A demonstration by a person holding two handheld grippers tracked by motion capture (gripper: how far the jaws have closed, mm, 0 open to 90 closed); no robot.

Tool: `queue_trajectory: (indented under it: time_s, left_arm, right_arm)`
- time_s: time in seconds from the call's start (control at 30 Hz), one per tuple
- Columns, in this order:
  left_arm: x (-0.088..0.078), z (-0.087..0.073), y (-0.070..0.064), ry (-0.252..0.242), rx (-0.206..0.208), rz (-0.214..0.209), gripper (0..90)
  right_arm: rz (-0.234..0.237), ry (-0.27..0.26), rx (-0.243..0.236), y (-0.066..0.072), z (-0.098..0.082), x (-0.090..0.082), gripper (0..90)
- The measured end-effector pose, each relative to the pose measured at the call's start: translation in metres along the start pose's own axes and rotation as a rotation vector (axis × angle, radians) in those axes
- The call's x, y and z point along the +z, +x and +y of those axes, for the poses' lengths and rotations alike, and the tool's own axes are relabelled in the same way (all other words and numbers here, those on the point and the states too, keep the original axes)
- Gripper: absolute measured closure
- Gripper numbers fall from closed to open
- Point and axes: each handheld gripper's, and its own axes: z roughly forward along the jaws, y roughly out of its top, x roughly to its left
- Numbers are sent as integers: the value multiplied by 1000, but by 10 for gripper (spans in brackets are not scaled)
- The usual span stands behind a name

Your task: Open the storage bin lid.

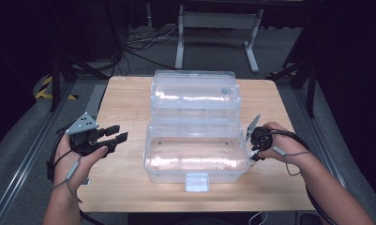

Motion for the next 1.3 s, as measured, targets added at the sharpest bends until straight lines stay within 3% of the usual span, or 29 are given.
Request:
queue_trajectory:
  time_s: [0.17, 0.47, 0.67, 1.3]
  left_arm:
    - [1, 0, 0, 3, 1, -3, 568]
    - [0, 0, 0, -1, 1, -2, 569]
    - [0, 0, 0, 1, -4, -4, 571]
    - [1, 1, 3, -2, -2, -6, 567]
  right_arm:
    - [10, 8, -7, -1, 1, 4, 593]
    - [-14, 10, -12, -1, 0, 1, 603]
    - [-22, -4, 3, 0, -1, -13, 603]
    - [-43, -22, -16, 9, 0, -57, 603]
